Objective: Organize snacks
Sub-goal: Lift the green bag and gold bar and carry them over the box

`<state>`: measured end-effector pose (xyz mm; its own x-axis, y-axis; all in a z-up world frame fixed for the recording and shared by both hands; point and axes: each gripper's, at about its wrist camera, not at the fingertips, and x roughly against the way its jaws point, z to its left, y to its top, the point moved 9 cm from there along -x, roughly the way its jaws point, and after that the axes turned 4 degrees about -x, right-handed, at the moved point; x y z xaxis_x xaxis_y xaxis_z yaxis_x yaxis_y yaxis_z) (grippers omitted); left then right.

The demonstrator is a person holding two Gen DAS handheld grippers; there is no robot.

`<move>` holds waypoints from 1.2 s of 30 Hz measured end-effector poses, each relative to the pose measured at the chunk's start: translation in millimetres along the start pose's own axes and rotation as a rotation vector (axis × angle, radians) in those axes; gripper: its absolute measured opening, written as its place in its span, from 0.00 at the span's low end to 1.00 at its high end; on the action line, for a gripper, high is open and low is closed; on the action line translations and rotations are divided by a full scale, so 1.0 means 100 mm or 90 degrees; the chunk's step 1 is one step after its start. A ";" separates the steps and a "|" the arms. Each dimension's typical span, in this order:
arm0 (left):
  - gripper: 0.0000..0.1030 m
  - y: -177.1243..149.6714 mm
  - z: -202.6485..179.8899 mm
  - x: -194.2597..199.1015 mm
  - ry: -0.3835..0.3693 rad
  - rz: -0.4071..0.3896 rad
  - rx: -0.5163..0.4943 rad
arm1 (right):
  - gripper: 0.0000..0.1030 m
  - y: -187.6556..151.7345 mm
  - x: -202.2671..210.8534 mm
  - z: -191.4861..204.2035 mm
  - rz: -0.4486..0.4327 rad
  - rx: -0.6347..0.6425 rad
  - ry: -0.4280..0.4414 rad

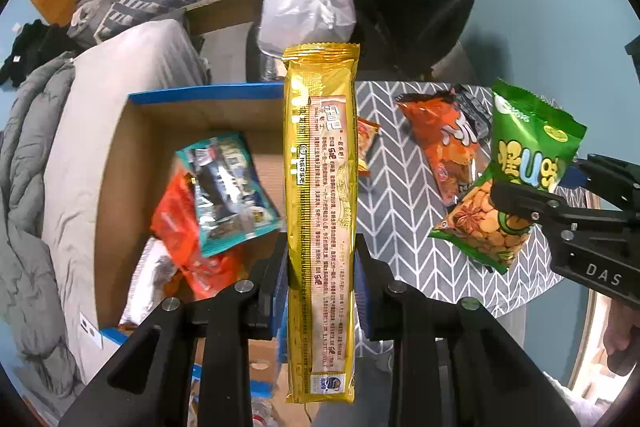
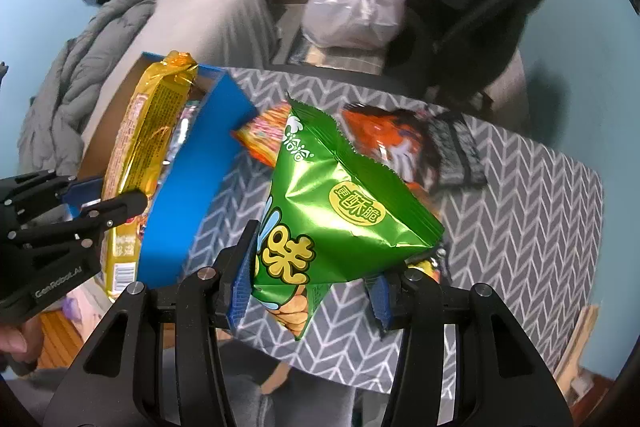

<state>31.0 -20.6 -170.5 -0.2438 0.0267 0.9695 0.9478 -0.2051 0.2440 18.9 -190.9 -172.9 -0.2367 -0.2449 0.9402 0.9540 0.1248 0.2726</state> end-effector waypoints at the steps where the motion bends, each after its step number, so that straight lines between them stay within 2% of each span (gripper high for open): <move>1: 0.28 -0.01 0.05 0.02 0.002 -0.001 0.004 | 0.47 0.02 0.00 0.05 0.000 0.005 0.004; 20: 0.28 -0.24 1.09 0.08 0.052 -0.009 0.101 | 0.47 0.39 -0.32 1.33 0.016 0.132 0.089; 36: 0.28 -0.39 1.69 -0.26 0.082 0.018 0.152 | 0.47 0.46 -0.82 2.09 0.077 0.184 0.119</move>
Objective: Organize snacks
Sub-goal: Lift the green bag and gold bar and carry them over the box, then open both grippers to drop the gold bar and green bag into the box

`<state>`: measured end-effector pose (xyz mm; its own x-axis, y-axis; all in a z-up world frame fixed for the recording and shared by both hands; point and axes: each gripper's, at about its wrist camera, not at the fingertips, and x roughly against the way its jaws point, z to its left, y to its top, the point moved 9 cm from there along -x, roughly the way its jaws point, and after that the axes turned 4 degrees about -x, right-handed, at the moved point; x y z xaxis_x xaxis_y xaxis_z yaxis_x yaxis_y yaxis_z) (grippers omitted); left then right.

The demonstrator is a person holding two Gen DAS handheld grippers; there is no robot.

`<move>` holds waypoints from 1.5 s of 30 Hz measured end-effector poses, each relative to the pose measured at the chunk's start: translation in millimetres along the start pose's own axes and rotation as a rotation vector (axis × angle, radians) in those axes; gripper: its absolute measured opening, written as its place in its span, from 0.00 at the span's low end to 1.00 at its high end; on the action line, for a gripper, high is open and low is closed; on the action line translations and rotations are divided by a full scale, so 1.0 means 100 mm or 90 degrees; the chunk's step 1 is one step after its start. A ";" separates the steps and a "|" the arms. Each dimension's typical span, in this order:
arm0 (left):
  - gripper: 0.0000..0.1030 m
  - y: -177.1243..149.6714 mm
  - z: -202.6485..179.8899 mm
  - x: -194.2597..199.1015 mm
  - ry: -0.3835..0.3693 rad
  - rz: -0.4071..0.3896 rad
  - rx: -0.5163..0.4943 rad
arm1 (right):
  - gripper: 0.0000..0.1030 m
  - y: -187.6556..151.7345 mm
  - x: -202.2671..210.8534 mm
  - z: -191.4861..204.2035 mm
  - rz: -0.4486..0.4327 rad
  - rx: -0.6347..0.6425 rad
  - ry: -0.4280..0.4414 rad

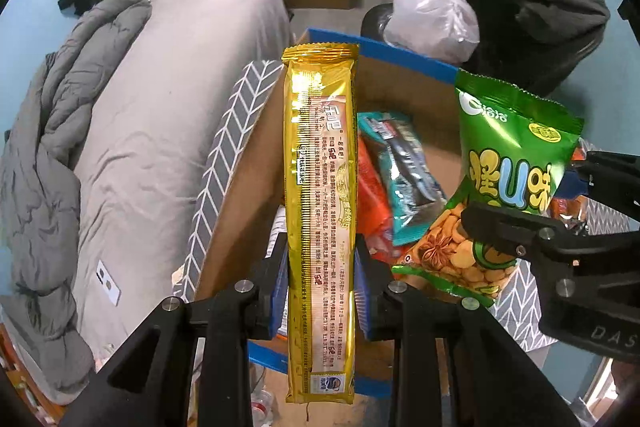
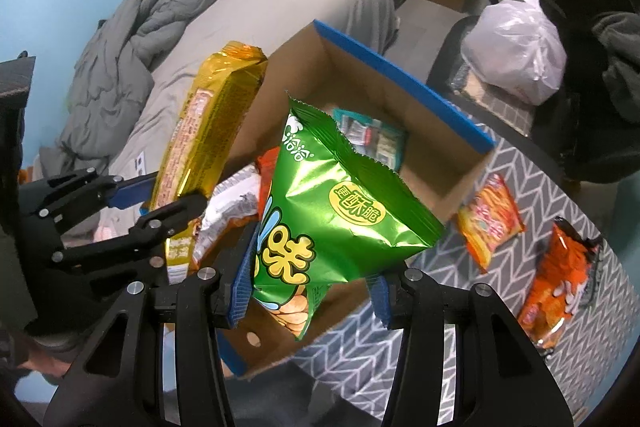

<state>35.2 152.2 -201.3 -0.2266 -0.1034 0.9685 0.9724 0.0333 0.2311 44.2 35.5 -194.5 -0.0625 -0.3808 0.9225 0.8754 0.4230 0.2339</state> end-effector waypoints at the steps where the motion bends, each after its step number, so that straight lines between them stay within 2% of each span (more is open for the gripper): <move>1: 0.28 -0.02 0.02 -0.02 0.000 0.003 0.002 | 0.47 0.01 -0.03 0.03 0.004 0.003 0.001; 12: 0.29 -0.09 0.03 -0.18 0.009 0.023 0.012 | 0.49 0.05 -0.21 0.09 0.037 0.021 -0.007; 14: 0.32 -0.07 0.02 -0.15 0.015 0.016 0.010 | 0.49 0.06 -0.20 0.08 0.035 0.021 -0.010; 16: 0.48 -0.06 0.03 -0.12 0.023 0.011 0.009 | 0.59 0.08 -0.18 0.06 0.030 0.020 -0.020; 17: 0.50 -0.06 0.04 -0.11 0.026 0.007 0.010 | 0.62 0.10 -0.17 0.05 0.026 0.019 -0.023; 23: 0.51 -0.01 0.07 0.02 0.026 0.000 0.021 | 0.63 0.16 0.00 -0.10 -0.001 -0.009 -0.035; 26: 0.52 0.02 0.06 0.09 0.026 -0.005 0.021 | 0.71 0.18 0.11 -0.17 -0.017 -0.011 -0.049; 28: 0.60 0.04 0.03 0.14 0.027 -0.007 0.019 | 0.71 0.17 0.19 -0.23 -0.027 -0.008 -0.063; 31: 0.63 0.10 -0.02 0.26 0.027 -0.027 0.012 | 0.71 0.15 0.28 -0.30 -0.032 -0.008 -0.074; 45: 0.63 0.21 -0.44 0.50 -0.001 -0.036 -0.017 | 0.72 0.01 0.73 -0.67 -0.060 -0.038 -0.098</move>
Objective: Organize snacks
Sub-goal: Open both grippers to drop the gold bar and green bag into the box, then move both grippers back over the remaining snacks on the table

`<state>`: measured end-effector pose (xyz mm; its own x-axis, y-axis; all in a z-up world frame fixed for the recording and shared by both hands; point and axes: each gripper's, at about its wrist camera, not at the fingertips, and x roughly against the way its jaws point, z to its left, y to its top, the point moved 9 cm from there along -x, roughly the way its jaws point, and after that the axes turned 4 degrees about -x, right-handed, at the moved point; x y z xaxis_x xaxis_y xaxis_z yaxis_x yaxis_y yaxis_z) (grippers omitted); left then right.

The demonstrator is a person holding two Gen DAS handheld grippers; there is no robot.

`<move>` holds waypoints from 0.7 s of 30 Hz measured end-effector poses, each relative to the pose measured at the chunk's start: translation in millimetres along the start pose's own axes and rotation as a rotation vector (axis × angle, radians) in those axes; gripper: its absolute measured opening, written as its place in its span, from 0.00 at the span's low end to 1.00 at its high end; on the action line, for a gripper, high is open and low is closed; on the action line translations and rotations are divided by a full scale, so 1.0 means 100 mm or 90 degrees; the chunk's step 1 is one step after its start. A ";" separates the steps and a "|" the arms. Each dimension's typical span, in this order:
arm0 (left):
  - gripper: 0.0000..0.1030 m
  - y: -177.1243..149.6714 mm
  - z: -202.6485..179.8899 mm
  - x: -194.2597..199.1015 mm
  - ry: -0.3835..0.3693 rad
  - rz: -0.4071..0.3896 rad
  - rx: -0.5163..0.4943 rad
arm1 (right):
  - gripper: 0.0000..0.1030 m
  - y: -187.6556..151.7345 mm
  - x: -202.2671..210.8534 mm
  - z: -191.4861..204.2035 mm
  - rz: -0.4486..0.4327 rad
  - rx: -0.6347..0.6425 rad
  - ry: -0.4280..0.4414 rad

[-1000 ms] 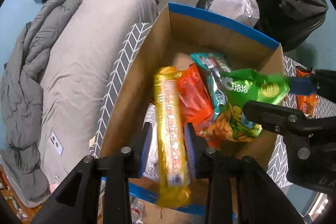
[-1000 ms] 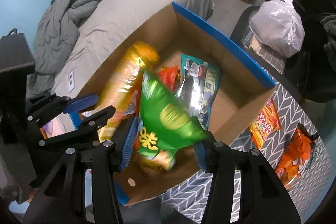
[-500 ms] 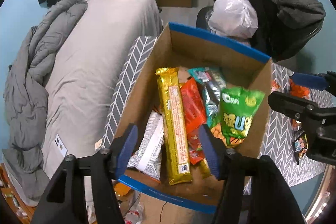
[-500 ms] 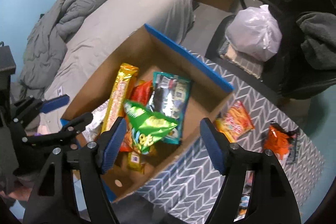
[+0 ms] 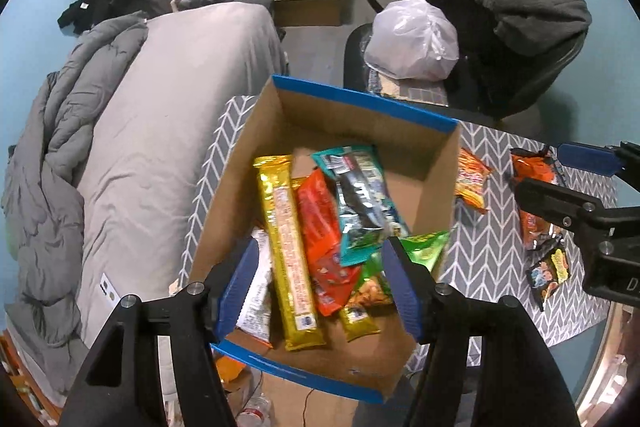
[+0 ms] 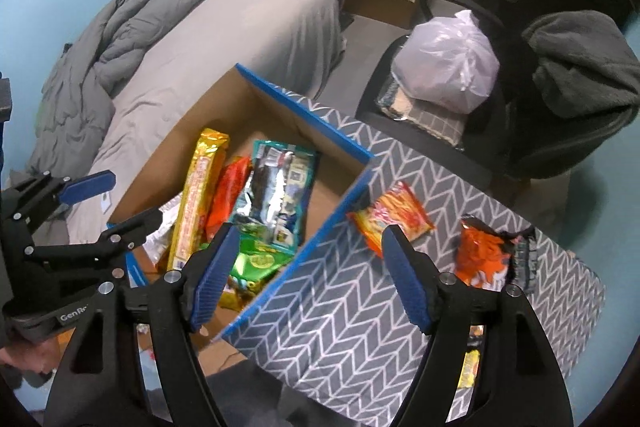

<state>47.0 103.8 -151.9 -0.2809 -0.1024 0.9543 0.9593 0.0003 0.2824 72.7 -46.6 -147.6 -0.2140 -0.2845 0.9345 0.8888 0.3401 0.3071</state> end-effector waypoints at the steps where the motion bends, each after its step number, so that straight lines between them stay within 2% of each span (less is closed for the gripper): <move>1: 0.63 0.01 -0.04 0.00 -0.002 0.000 -0.003 | 0.72 -0.01 0.02 -0.04 -0.001 -0.004 -0.001; 17: 0.64 0.10 -0.86 -0.03 -0.034 0.017 -0.084 | 0.73 -0.45 0.28 -1.01 0.005 -0.102 -0.038; 21: 0.77 0.16 -1.07 -0.07 -0.041 0.016 -0.105 | 0.73 -0.57 0.32 -1.25 0.009 -0.129 -0.047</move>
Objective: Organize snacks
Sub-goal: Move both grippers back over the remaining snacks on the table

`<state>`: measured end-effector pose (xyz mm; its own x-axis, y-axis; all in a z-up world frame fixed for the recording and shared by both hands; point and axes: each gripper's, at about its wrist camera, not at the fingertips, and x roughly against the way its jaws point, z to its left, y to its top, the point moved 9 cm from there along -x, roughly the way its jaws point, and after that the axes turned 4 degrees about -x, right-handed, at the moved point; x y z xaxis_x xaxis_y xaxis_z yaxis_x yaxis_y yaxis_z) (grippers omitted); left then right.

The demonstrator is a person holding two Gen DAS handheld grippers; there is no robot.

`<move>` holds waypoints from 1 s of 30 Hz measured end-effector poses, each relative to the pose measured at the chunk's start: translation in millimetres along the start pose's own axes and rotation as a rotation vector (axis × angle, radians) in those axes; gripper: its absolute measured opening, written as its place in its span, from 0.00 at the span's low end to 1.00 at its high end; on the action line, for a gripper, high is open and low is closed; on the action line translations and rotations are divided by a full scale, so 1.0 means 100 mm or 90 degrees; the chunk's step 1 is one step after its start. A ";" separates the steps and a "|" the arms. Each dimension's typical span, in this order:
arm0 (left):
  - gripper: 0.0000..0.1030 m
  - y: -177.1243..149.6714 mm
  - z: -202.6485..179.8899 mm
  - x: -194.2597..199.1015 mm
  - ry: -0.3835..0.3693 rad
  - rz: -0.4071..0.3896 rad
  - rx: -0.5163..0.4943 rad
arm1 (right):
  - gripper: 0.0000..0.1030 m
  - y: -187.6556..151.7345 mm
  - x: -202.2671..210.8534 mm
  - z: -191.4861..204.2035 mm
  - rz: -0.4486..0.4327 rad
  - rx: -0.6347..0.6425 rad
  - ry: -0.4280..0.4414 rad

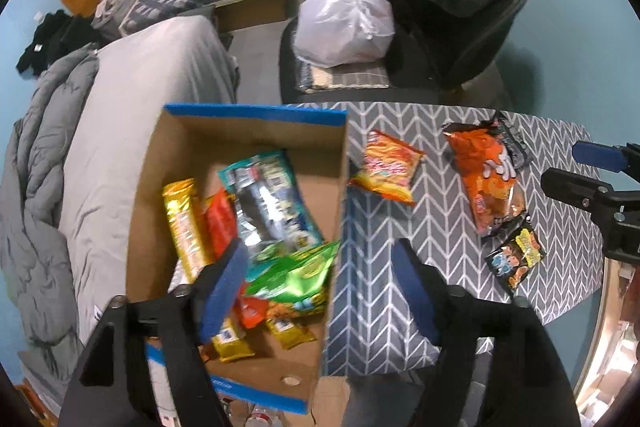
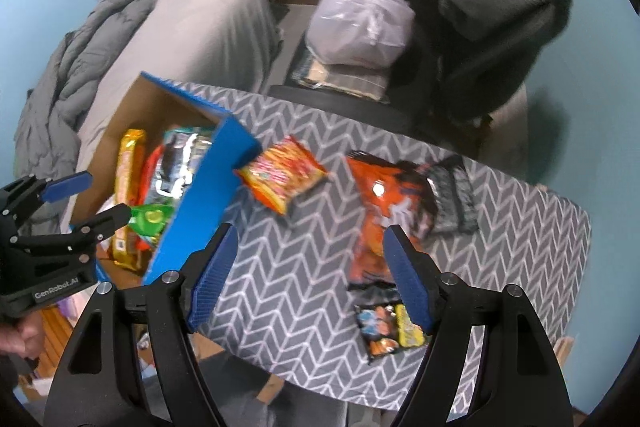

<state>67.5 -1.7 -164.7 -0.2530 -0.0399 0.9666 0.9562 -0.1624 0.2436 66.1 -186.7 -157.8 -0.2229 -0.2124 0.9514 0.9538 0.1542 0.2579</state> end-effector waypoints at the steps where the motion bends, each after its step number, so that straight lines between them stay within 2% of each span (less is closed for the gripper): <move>1: 0.77 0.03 -0.05 -0.02 -0.002 -0.001 -0.005 | 0.73 -0.02 -0.01 -0.07 0.002 -0.008 -0.002; 11: 0.77 0.26 -0.56 -0.37 -0.043 0.035 -0.043 | 0.74 -0.15 -0.14 -0.62 0.025 -0.073 -0.001; 16: 0.77 0.26 -0.74 -0.61 -0.047 0.062 -0.054 | 0.74 -0.23 -0.22 -0.80 0.036 -0.097 -0.005; 22: 0.77 0.19 -0.79 -0.85 -0.039 0.086 -0.050 | 0.74 -0.28 -0.34 -0.95 0.052 -0.120 -0.003; 30: 0.77 0.10 -0.66 -1.03 -0.028 0.103 -0.045 | 0.74 -0.30 -0.57 -0.99 0.071 -0.129 0.001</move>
<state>93.7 -64.8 -266.7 -0.0890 -0.0287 0.9956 0.9706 -0.2268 0.0802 70.1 -274.4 -236.3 -0.1134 -0.2058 0.9720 0.9935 -0.0200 0.1117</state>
